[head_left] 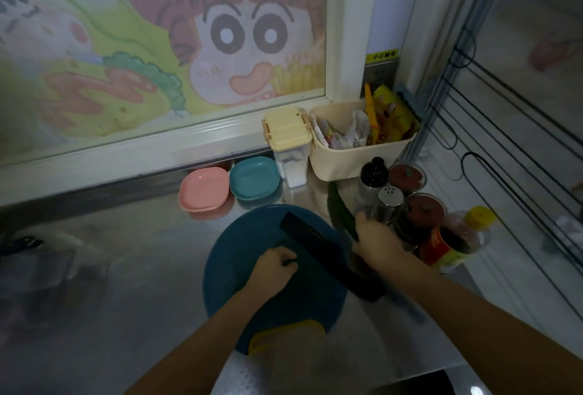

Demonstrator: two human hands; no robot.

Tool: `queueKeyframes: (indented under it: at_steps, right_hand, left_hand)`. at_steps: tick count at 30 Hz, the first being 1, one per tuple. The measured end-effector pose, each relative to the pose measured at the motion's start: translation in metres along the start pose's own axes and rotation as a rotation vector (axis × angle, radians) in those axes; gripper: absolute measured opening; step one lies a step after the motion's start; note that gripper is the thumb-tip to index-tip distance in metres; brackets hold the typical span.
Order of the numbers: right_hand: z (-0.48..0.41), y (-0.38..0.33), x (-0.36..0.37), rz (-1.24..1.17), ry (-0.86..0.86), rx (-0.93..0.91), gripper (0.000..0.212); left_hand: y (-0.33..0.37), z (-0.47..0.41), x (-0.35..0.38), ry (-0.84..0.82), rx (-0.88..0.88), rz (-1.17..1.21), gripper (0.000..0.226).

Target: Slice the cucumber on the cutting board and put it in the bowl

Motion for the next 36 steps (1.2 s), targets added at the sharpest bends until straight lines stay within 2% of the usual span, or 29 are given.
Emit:
queueKeyframes:
  at_steps: [3, 5, 8, 11, 13, 15, 17, 20, 23, 25, 27, 29, 33, 36]
  right_hand:
    - [0.020, -0.024, -0.019, -0.189, -0.044, -0.111, 0.028]
    - [0.031, -0.042, -0.028, -0.280, -0.028, -0.212, 0.028]
    - [0.042, -0.070, -0.032, -0.348, 0.010, -0.375, 0.029]
    - [0.046, -0.091, -0.033, -0.404, 0.104, -0.541, 0.028]
    - [0.045, -0.098, -0.036, -0.547, 0.087, -0.599, 0.019]
    - [0.038, -0.095, -0.032, -0.652, 0.040, -0.577, 0.009]
    - [0.026, -0.082, -0.022, -0.584, 0.038, -0.475, 0.012]
    - [0.015, -0.056, 0.003, -0.246, -0.086, -0.242, 0.033]
    - [0.014, -0.032, 0.030, -0.050, -0.317, -0.082, 0.075]
    - [0.014, -0.021, 0.043, 0.033, -0.347, -0.042, 0.086]
    - [0.013, -0.012, 0.051, 0.003, -0.300, -0.029, 0.081]
    - [0.013, -0.006, 0.054, -0.133, -0.280, -0.040, 0.067]
    - [0.017, -0.003, 0.050, -0.201, -0.212, -0.115, 0.020]
    - [0.023, -0.002, 0.043, -0.189, -0.101, -0.082, 0.012]
  left_hand:
    - [0.024, 0.012, -0.008, -0.131, -0.027, 0.383, 0.019]
    - [0.038, 0.019, -0.016, -0.163, -0.078, 0.672, 0.025]
    - [0.050, 0.023, -0.036, -0.041, -0.093, 0.887, 0.032]
    - [0.053, 0.029, -0.062, 0.115, -0.067, 0.972, 0.019]
    - [0.049, 0.031, -0.080, 0.205, 0.008, 0.874, 0.019]
    - [0.041, 0.031, -0.095, 0.264, 0.076, 0.727, 0.018]
    - [0.033, 0.026, -0.107, 0.294, 0.082, 0.624, 0.011]
    - [0.012, 0.013, -0.110, 0.229, 0.048, 0.540, 0.009]
    - [-0.015, 0.005, -0.091, 0.075, -0.058, 0.484, 0.031]
    - [-0.033, 0.006, -0.074, 0.017, -0.160, 0.433, 0.044]
    - [-0.053, 0.008, -0.058, 0.031, -0.230, 0.275, 0.047]
    - [-0.073, 0.007, -0.047, 0.091, -0.230, 0.134, 0.048]
    - [-0.086, 0.004, -0.039, 0.141, -0.192, 0.142, 0.047]
    - [-0.089, 0.002, -0.035, 0.085, -0.177, 0.066, 0.050]
Point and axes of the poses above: each hand's wrist, its own z-axis away from the middle knuckle, its own x-axis out of the palm, y = z × x, the point moved 1 cm from there along -z, towards the middle knuckle, and after that the axes turned 8 degrees about -z, right-handed, at the moved point
